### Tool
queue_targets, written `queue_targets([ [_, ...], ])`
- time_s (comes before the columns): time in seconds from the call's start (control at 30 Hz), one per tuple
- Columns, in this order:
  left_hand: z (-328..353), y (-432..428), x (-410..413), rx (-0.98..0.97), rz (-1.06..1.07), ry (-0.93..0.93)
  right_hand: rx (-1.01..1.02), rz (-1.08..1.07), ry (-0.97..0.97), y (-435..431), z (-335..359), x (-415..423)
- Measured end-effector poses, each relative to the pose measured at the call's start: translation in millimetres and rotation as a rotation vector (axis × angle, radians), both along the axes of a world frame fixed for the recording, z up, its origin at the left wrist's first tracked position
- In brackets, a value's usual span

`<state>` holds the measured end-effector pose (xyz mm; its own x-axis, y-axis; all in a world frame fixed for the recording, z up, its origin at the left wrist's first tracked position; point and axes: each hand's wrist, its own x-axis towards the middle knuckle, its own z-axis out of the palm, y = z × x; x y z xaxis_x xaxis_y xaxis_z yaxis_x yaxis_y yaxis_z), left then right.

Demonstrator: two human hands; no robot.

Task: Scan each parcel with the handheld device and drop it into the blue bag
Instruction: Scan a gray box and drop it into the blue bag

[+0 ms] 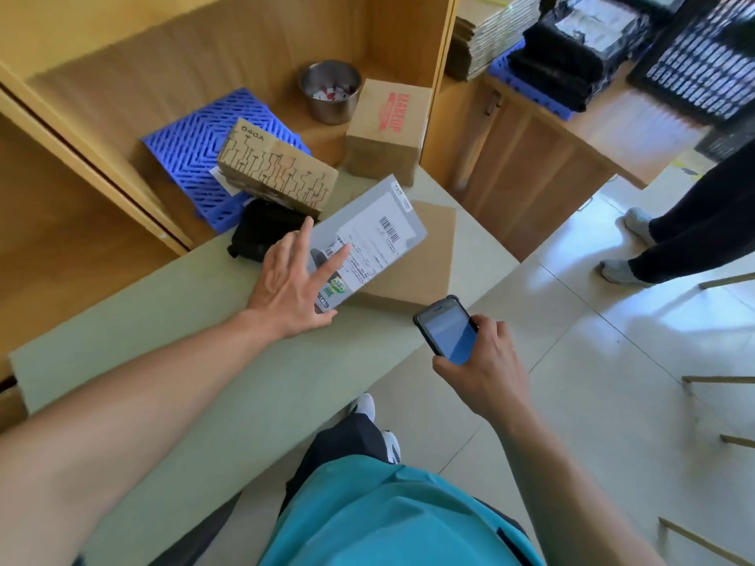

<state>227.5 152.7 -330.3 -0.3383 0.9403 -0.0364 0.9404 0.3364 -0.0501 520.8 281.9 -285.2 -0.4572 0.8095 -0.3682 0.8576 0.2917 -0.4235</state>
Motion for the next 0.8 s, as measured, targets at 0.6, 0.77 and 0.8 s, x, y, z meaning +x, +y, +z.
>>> queue_targets([
  [0.6,11.3,-226.1,0.2,-0.011,0.283,0.036,-0.043,0.364,-0.026,-107.3,3.0,-79.2],
  [0.77,15.3,-320.0,-0.5,-0.002,0.391,0.039,-0.019,0.485,-0.041,-179.1,6.8,-112.6],
  [0.8,15.1,-336.1,0.4,0.006,0.411,0.035,-0.018,0.507,-0.040,-191.6,6.0,-117.7],
])
